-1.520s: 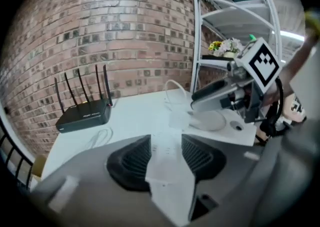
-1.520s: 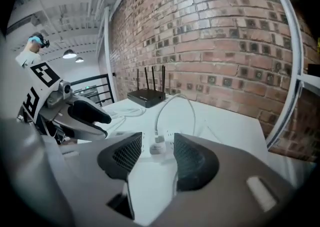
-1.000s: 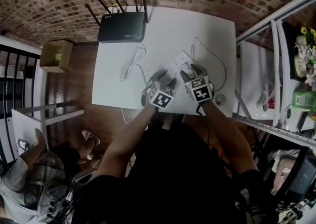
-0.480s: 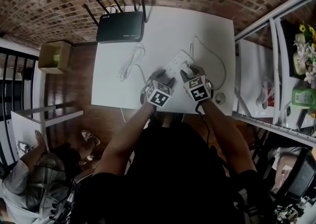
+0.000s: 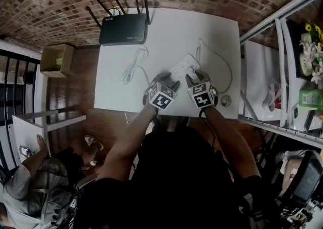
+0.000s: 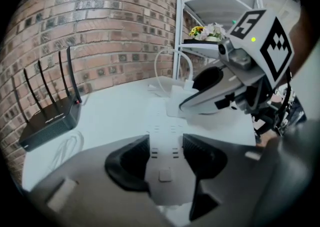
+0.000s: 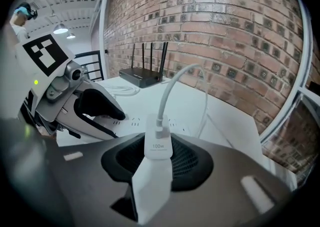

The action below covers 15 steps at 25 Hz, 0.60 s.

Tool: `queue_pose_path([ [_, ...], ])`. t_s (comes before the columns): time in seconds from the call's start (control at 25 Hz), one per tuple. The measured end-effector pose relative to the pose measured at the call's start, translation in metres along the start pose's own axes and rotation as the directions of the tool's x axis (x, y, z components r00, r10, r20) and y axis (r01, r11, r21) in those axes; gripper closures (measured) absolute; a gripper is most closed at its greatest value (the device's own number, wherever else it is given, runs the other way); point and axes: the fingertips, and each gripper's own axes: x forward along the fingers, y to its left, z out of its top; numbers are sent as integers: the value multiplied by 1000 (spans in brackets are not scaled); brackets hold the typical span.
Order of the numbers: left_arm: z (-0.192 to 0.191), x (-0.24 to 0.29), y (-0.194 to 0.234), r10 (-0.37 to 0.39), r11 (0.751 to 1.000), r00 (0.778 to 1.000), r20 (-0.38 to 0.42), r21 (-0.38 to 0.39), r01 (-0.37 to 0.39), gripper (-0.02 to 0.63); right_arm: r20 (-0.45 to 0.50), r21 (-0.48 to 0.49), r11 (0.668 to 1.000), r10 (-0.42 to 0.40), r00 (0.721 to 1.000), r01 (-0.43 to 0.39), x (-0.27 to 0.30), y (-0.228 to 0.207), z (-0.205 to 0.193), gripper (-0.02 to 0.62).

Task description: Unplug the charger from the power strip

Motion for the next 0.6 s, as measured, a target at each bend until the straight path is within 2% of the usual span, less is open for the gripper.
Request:
queue_pose_path([
  [0.6, 1, 1, -4, -32, 999, 999, 0, 30, 32, 394, 37, 57, 998, -39, 999, 37, -11, -4, 1, 453],
])
